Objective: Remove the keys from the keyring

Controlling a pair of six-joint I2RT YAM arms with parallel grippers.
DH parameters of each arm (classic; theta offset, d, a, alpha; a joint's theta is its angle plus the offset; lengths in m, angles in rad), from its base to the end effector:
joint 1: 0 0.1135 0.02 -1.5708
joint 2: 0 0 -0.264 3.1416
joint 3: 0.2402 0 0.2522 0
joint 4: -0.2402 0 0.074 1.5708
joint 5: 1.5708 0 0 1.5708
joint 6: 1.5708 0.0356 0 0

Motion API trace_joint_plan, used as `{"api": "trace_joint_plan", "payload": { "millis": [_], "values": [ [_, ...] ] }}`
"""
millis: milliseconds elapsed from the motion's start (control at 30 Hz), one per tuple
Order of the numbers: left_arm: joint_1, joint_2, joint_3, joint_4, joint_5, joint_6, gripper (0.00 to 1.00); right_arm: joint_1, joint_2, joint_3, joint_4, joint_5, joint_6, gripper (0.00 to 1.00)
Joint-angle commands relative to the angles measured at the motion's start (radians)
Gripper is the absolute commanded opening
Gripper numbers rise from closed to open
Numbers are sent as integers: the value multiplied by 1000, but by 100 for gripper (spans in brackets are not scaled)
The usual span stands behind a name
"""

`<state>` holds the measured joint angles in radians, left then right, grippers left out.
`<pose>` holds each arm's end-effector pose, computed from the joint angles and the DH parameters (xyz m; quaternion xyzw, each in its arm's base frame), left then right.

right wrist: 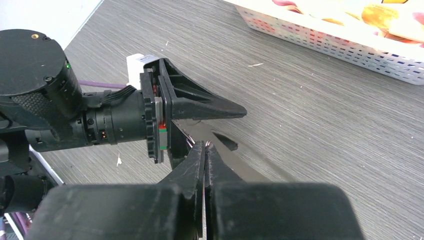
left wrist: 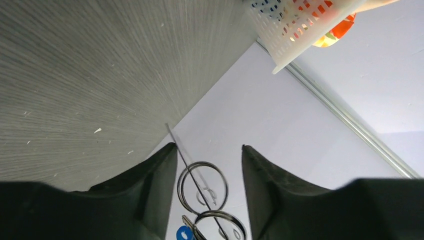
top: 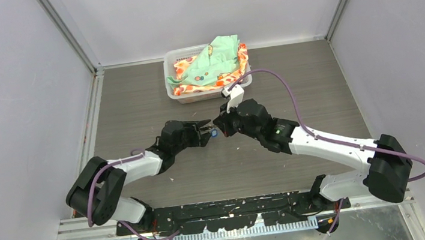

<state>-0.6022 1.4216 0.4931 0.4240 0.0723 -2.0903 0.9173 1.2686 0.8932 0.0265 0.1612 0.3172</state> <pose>0.2222 -0.1559 0.1614 -0.5694 0.6457 -0.5021 0.0827 0.1832 0.2299 0.2942 -0.1972 0.7936 0.2772 0.5044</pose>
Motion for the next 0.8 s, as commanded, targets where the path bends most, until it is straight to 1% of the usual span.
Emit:
{"api": "trace_joint_plan", "payload": {
  "millis": [0, 33, 67, 100, 133, 167, 233, 267, 300, 367, 467, 533, 600, 667, 767],
  "values": [
    [-4, -8, -12, 87, -28, -37, 46, 6, -54, 12, 38, -34, -15, 1],
    [-4, -9, -16, 101, -34, -40, 44, 6, -59, 10, 36, -34, -15, 1],
    [-5, -10, -20, 118, -40, -42, 35, 6, -61, 9, 29, -36, -17, 1],
    [-5, -12, -25, 141, -51, -41, 30, 6, -65, 10, 22, -38, -20, 1],
    [-5, -13, -29, 163, -62, -38, 27, 6, -67, 11, 15, -40, -21, 1],
    [-4, -13, -32, 188, -79, -33, 20, 6, -70, 14, 3, -39, -23, 1],
    [2, -17, -37, 251, -121, -2, 2, 6, -86, 23, -18, -34, -25, 1],
    [11, -26, -33, 281, -132, 35, 1, 6, -102, 27, -53, -28, -24, 1],
    [23, -47, -24, 276, -143, 86, 1, 5, -120, 31, -72, -24, -23, 1],
    [47, -111, 10, 225, -174, 199, 1, 6, -161, 35, -105, -25, -20, 1],
    [64, -226, 128, 101, -212, 459, 1, 6, -221, 44, -127, -41, -14, 1],
    [64, -273, 232, 39, -204, 599, 0, 6, -249, 64, -125, -50, -18, 1],
    [64, -296, 328, -13, -184, 693, 0, 6, -262, 94, -121, -56, -31, 12],
    [58, -306, 411, -59, -164, 771, 1, 6, -280, 118, -97, -67, -41, 24],
    [20, -320, 498, -91, -176, 869, 0, 6, -314, 134, -51, -83, -52, 43]
  ]
}}
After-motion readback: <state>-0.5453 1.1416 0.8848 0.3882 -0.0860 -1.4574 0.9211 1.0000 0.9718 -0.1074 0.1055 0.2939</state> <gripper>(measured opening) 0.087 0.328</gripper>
